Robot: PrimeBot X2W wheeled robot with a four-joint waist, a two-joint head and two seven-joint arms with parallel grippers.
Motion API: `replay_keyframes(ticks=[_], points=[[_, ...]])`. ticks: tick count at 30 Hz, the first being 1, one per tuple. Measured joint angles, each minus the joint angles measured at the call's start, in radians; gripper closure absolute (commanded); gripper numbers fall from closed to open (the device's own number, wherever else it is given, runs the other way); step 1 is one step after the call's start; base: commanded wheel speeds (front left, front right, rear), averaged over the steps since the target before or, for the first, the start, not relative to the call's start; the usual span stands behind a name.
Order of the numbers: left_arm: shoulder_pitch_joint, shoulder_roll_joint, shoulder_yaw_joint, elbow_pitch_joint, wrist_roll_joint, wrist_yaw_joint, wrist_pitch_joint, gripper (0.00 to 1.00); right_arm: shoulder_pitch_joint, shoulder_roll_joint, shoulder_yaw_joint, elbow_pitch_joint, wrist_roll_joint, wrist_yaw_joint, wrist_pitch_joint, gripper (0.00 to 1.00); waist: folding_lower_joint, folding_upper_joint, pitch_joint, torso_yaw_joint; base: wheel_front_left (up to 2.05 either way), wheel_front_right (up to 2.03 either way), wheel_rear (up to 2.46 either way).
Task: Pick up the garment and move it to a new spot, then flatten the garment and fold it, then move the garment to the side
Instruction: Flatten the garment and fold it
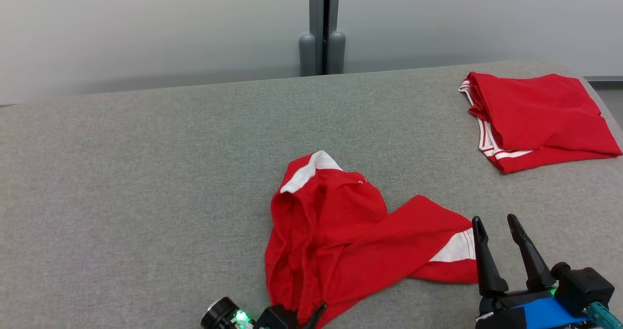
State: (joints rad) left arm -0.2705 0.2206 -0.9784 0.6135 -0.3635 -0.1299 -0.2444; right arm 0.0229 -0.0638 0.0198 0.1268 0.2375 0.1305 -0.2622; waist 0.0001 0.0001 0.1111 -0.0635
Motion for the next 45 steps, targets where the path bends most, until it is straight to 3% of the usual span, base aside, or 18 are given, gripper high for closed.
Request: replay_keyframes(ticks=[8, 22, 29, 39, 45], points=[[-0.002, -0.018, 0.109, -0.084, -0.099, 0.006, -0.016, 1.0, 0.005, -0.001, -0.003, 0.006, 0.001, 0.0, 0.0, 0.0, -0.0001, 0.0, -0.017, 0.044, 0.0, 0.0, 0.0], [0.107, 0.079, 0.269, -0.26, -0.109, 0.045, -0.017, 1.0, 0.016, -0.008, 0.005, 0.043, 0.004, 0.0, 0.0, 0.0, -0.0001, -0.0003, -0.034, 0.121, 0.0, 0.0, 0.0], [0.098, 0.077, 0.314, -0.231, -0.109, 0.042, -0.017, 1.0, -0.001, -0.016, 0.017, 0.066, 0.007, 0.0, 0.0, 0.0, -0.0001, -0.0003, -0.015, 0.073, 0.0, 0.0, 0.0], [0.003, 0.055, 0.386, -0.069, -0.092, 0.021, -0.017, 1.0, -0.016, -0.026, -0.008, 0.091, 0.008, 0.0, 0.0, 0.0, -0.0001, -0.0002, 0.025, -0.02, 0.0, 0.0, 0.0], [-0.01, 0.043, 0.42, -0.015, -0.078, 0.01, -0.017, 1.0, -0.016, -0.024, -0.02, 0.093, 0.008, 0.0, 0.0, 0.0, 0.0, -0.0001, 0.031, -0.031, 0.0, 0.0, 0.0]])
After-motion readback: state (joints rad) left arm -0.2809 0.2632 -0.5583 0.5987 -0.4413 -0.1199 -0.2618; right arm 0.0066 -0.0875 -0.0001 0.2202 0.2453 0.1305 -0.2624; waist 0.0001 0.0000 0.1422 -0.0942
